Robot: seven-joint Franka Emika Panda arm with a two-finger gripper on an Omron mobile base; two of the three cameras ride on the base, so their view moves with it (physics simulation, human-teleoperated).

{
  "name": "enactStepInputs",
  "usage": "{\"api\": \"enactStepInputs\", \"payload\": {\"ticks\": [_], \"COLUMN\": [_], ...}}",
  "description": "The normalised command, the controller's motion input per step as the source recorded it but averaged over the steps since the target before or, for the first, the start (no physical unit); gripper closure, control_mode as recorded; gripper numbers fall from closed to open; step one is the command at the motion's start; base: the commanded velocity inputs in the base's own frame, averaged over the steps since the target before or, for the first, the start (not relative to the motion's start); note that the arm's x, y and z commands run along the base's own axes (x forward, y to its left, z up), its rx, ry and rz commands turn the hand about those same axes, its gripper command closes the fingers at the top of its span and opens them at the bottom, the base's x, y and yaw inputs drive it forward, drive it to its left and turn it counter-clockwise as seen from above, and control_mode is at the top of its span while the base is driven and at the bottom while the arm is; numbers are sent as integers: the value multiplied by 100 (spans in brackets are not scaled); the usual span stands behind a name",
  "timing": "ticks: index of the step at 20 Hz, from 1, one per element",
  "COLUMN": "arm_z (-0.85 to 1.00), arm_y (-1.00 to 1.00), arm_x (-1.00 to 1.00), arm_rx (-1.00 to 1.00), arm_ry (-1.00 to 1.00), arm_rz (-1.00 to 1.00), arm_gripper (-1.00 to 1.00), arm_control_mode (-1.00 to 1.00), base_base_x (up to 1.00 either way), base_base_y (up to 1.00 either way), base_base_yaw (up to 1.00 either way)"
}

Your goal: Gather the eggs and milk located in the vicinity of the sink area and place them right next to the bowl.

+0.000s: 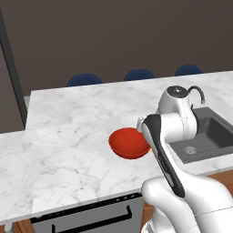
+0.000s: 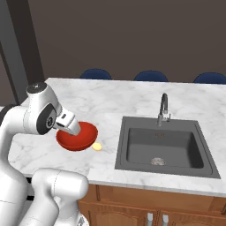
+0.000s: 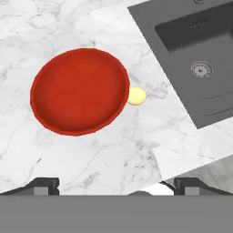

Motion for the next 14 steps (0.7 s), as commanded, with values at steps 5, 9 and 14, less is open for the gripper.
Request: {"api": "enactStepInputs", "payload": {"ticks": [5,9,14], "arm_z": [0,0,0], "arm_y": [0,0,0], "arm_x": [0,0,0], "arm_rx": [0,0,0], "arm_ry": [0,0,0], "arm_rz": [0,0,0], "arm_gripper": [-100,-100,-100], "arm_control_mode": [100,100,100], "base_base_x": [-84,-54,8], "base_base_y": [-56,-96,-100], "base_base_yaw": [-21,-21,-2]}}
